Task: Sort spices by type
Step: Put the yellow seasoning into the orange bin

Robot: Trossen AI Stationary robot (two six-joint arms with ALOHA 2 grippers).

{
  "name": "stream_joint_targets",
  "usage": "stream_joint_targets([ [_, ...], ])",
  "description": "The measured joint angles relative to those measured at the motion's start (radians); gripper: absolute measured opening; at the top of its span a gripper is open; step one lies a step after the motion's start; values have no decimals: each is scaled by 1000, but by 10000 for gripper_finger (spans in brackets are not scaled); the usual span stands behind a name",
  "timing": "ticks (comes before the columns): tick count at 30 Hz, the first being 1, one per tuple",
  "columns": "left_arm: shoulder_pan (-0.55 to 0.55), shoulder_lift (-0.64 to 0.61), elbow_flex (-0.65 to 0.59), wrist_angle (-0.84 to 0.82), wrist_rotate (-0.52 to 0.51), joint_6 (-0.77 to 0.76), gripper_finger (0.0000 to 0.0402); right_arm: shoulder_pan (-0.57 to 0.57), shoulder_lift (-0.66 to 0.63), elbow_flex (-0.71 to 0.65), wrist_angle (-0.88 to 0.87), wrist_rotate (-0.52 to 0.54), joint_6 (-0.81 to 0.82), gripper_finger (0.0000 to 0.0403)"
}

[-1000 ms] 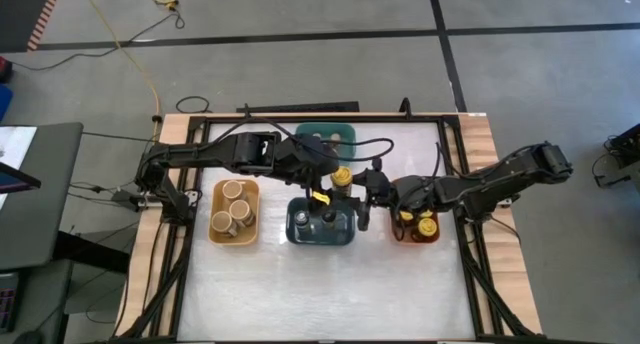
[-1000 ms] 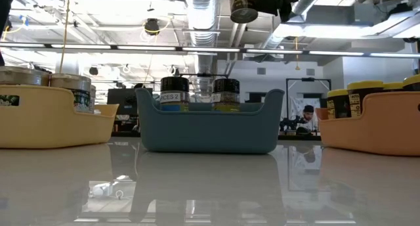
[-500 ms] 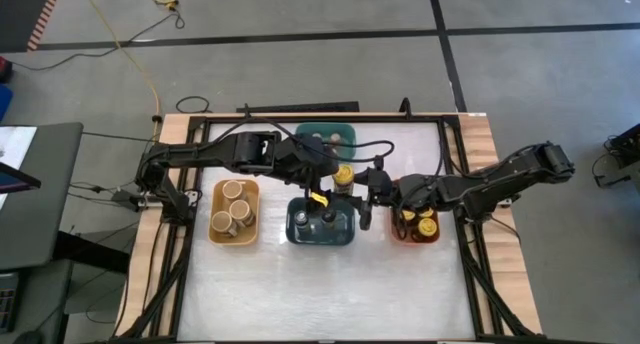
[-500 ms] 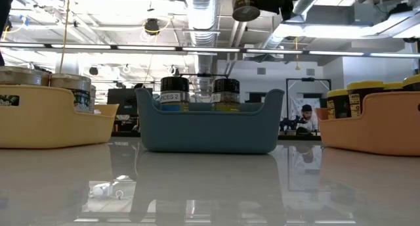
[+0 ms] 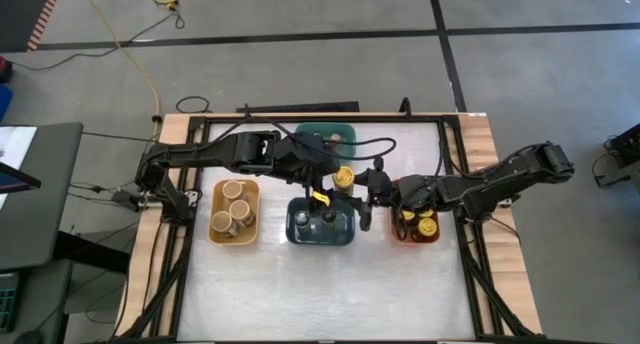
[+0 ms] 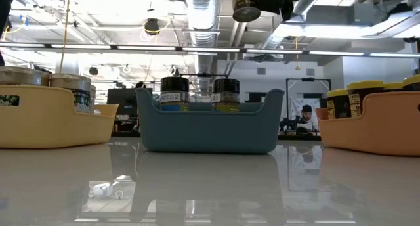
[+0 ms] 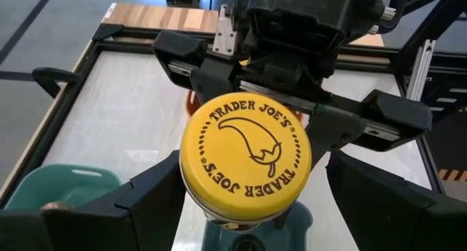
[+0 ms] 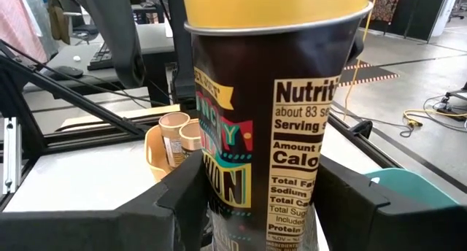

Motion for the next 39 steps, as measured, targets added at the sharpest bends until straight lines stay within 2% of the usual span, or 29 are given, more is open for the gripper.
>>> stream_joint_targets([
  [19, 5, 0, 0, -1, -1, 0, 312, 4, 1, 0, 0, 0, 0, 232],
  [26, 9, -8, 0, -11, -43, 1, 312, 4, 1, 0, 0, 0, 0, 232],
  [39, -1, -19, 0, -90, -45, -34, 312, 0, 1, 0, 1, 0, 0, 232],
])
